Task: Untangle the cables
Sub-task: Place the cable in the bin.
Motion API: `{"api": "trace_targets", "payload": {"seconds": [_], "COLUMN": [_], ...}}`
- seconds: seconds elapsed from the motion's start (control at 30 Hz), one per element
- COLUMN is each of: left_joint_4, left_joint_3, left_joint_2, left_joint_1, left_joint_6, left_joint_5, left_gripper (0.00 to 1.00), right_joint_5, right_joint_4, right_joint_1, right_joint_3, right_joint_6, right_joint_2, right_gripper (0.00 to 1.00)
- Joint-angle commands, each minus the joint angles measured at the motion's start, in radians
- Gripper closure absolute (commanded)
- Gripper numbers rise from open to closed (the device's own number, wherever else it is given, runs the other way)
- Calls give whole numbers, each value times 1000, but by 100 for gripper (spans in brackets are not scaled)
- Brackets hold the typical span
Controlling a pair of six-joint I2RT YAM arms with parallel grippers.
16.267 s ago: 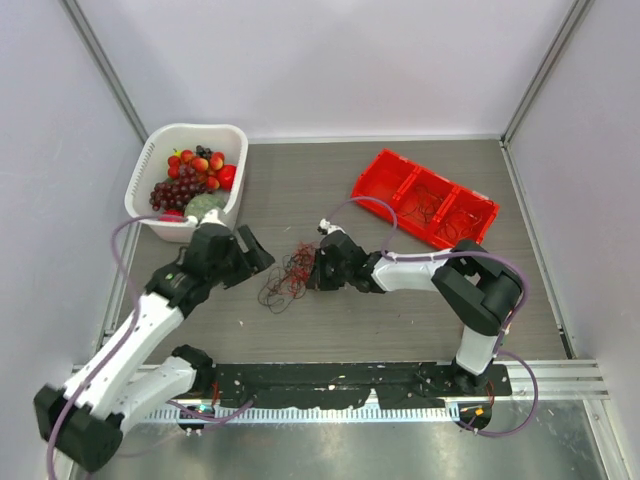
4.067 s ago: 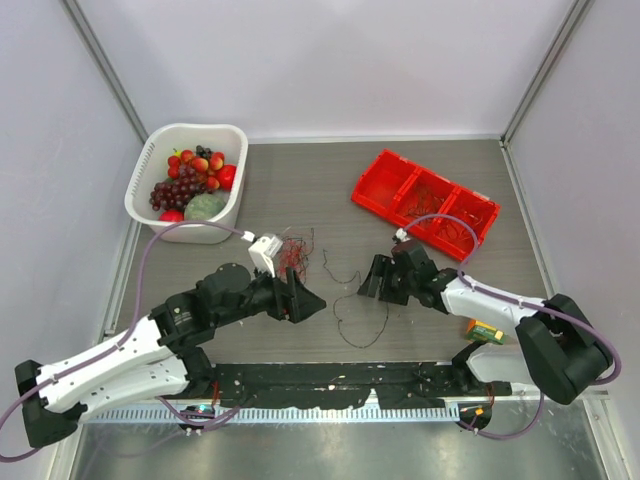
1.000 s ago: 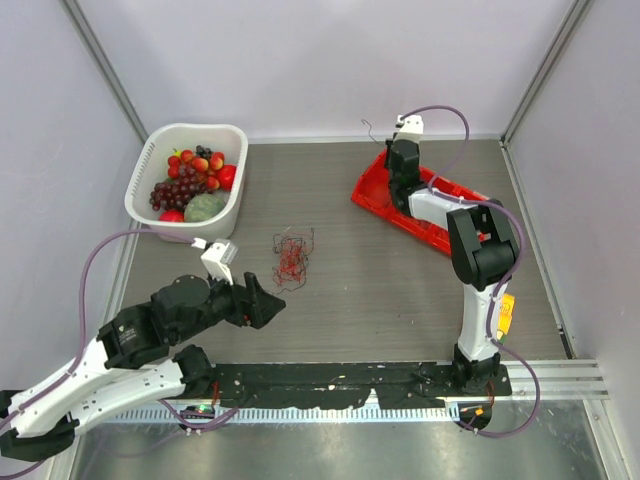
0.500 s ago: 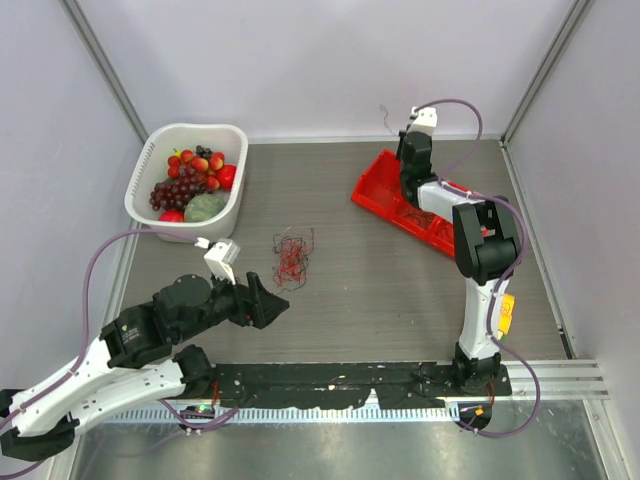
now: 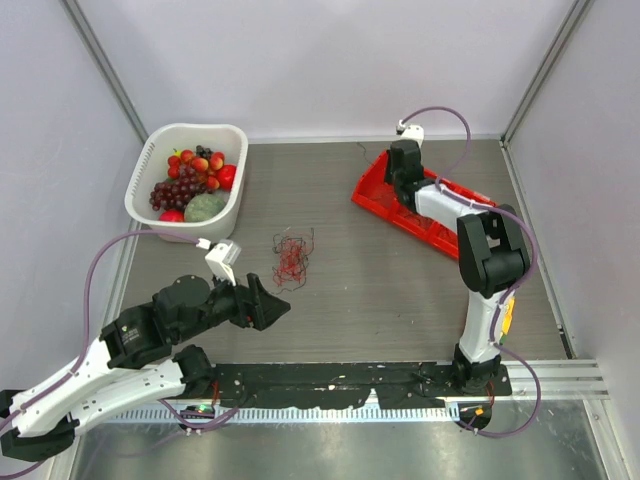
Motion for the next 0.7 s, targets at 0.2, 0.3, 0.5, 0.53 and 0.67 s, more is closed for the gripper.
{"api": "trace_targets", "payload": {"seconds": [0.2,0.3,0.5,0.53,0.67], "left_joint_4": [36,14,8,7,-6], "left_joint_3": [-6,0,-5,-3,9], "left_joint_2": [-12,-17,-20,-15,9], "left_joint_1": [-3,-1,-3,-3,-3], "left_joint_6": [7,10,7,7,12], "left_joint_5": [25,19,11,11,9], "left_gripper": [20,20,20,20,20], "right_joint_5": [102,138,181,182,193], "right_joint_4": [-641,-721,-689,-695,-810], "right_joint_1": [5,3,3,3,6], "right_joint_3": [498,626,779,831,986], "right_joint_6": [70,36,-36,-41,-31], "right_joint_2": [249,334,492,509,573], "right_gripper": [99,99,99,99,97]}}
